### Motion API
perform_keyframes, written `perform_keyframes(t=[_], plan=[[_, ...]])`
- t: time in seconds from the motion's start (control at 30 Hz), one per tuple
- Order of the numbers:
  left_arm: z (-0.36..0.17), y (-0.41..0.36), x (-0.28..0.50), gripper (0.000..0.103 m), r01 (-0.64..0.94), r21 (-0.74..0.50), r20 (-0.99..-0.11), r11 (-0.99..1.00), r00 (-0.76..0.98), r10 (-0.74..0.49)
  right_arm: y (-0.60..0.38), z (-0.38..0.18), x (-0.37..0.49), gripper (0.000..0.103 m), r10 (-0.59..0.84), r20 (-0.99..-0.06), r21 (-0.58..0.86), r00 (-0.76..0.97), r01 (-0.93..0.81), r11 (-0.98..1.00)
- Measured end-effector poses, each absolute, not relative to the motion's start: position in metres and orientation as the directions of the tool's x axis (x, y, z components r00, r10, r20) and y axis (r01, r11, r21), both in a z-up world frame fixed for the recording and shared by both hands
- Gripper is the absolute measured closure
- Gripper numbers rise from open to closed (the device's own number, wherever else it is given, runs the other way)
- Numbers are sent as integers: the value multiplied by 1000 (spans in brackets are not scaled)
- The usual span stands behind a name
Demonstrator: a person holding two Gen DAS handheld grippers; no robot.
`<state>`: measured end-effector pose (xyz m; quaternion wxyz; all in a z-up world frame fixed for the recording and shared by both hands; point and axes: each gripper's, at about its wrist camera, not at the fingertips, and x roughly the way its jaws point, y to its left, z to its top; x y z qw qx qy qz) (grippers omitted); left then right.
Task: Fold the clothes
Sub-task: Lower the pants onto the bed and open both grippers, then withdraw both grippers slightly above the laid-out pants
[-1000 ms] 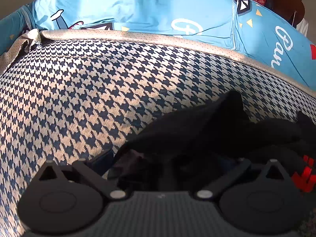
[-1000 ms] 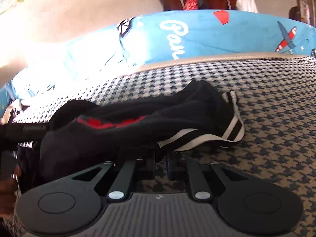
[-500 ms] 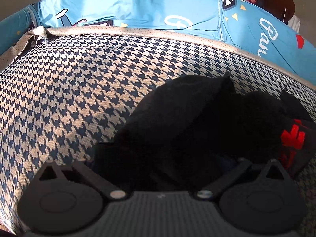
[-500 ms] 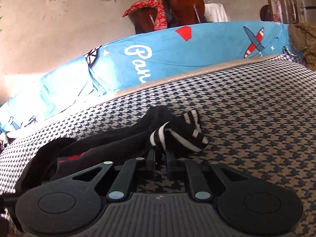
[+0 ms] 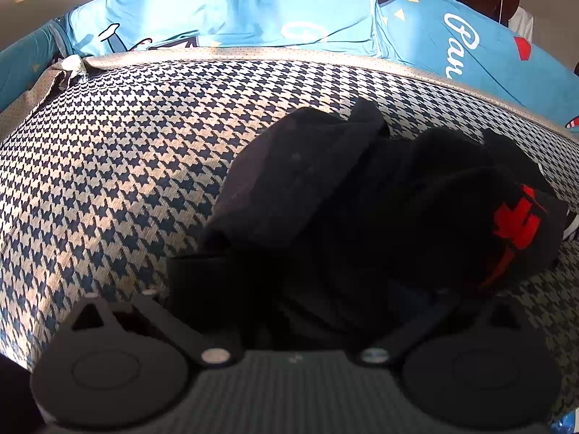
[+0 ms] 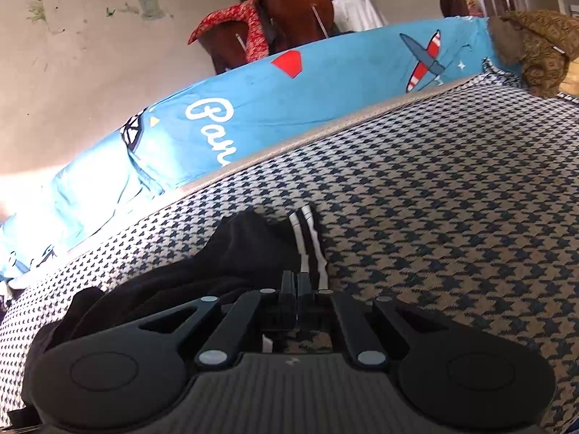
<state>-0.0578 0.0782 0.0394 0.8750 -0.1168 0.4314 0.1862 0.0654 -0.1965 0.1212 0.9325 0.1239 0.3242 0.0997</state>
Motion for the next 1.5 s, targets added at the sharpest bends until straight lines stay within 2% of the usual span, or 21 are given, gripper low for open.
perform_keyframes(t=[0.13, 0.27, 0.47, 0.63, 0.73, 0.97, 1.5], plan=[[40, 72, -62, 0, -420, -32, -804, 907, 550, 226, -194, 118, 62, 97, 293, -590, 301, 753, -131, 944], [40, 65, -64, 0, -418, -28, -811, 908, 541, 224, -192, 113, 59, 84, 316, -607, 317, 730, -142, 938], [37, 53, -66, 0, -384, -5, -827, 923, 521, 212, -192, 105, 52, 71, 354, -624, 347, 697, -159, 924], [33, 35, -68, 0, -331, 51, -838, 942, 500, 221, -194, 101, 46, 64, 367, -639, 355, 676, -164, 921], [36, 37, -76, 0, -350, -3, -834, 937, 518, 191, -199, 99, 42, 61, 372, -649, 370, 664, -152, 916], [45, 43, -85, 0, -366, -84, -832, 927, 538, 137, -202, 94, 40, 60, 386, -668, 383, 637, -151, 911], [70, 1, -96, 0, -220, -152, -800, 964, 600, 11, -202, 89, 44, 58, 403, -672, 421, 621, -128, 898]])
